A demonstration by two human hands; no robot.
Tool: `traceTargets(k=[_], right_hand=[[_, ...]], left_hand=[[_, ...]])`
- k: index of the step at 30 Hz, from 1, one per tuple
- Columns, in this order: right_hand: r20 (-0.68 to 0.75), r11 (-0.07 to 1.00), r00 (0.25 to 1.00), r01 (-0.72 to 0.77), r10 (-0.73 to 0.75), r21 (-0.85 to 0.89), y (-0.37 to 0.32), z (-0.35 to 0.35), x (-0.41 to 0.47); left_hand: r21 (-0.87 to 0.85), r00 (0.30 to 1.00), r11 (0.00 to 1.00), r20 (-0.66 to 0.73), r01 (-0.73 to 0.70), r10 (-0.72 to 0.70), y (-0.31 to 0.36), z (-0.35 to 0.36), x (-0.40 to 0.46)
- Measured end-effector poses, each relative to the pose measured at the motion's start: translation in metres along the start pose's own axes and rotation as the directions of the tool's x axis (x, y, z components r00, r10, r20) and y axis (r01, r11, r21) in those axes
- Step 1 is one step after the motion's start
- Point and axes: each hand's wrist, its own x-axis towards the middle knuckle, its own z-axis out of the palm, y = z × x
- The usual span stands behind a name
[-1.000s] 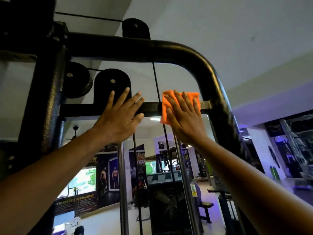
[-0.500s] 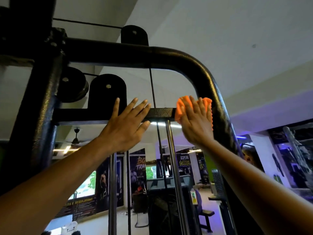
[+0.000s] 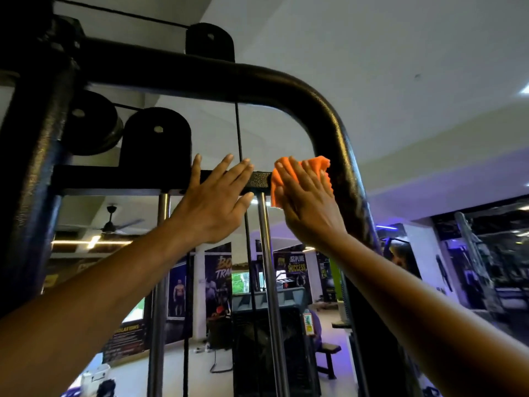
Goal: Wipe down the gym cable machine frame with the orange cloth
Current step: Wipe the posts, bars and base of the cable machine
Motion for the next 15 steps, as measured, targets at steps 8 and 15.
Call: traceTargets(k=[8,15], right_hand=[[-0.087,0.993,0.996,0.024,-0.034,-0.112,0.048,-0.034,-0.010],[-0.017,0.993,1.000,-0.004,0.002,-0.120,0.034,-0.027,-0.016]], left_hand=[[-0.051,1.000,0.999,0.009,0.017,-0.017,0.017,0.003,0.013],[-0.043,1.000,0.999,0.021,-0.014,0.014,0.043,0.010,0.026]])
